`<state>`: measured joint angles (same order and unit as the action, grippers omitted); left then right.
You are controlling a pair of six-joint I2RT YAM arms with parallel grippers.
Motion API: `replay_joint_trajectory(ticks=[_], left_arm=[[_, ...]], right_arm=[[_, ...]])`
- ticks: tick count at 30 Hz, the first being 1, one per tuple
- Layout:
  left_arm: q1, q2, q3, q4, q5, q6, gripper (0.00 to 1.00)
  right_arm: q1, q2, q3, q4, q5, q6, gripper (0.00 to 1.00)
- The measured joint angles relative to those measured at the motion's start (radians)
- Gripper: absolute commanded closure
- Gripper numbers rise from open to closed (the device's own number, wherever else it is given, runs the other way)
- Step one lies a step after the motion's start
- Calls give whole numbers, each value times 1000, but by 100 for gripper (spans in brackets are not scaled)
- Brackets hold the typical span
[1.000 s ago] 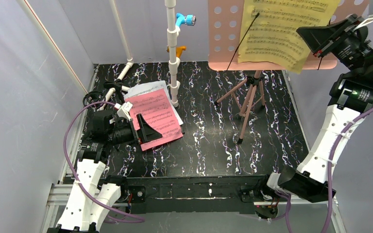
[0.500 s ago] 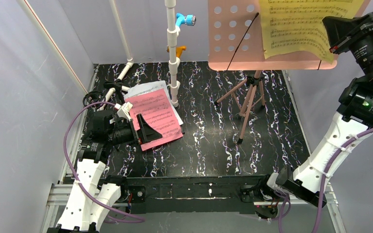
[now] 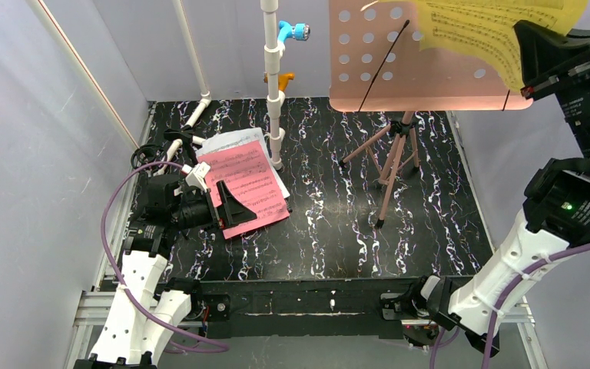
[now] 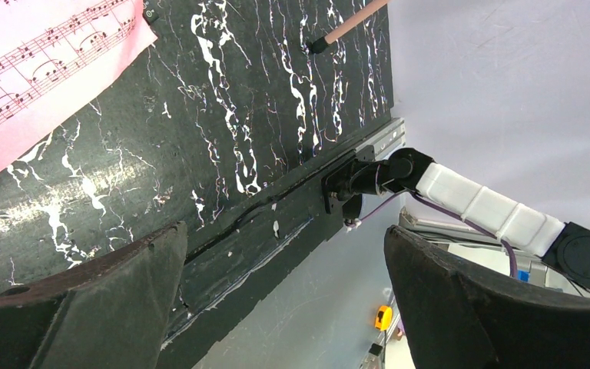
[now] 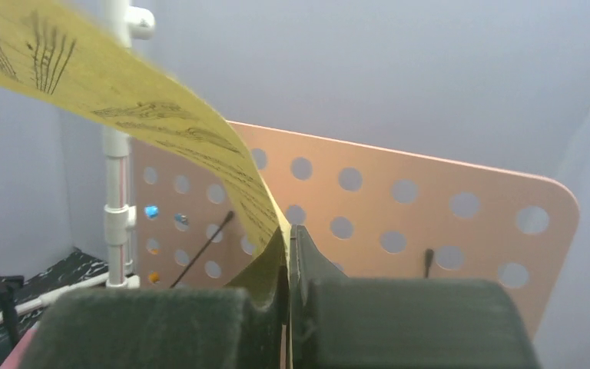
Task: Pack up the instrument practice props
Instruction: Pick up the sheet music from the music stand.
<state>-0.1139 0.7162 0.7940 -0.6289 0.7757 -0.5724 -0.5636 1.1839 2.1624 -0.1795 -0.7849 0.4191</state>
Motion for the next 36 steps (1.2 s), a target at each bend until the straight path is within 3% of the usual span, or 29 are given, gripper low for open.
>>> replay_joint_trajectory(ticks=[18,36], left_arm=[[0,-18,5,56,50,3,0],[-122,-114,67,268,104,86,0]], right_arm=[[0,-69,-216,531,-368,510,99],[0,-299,-536,573,-520,624,99]])
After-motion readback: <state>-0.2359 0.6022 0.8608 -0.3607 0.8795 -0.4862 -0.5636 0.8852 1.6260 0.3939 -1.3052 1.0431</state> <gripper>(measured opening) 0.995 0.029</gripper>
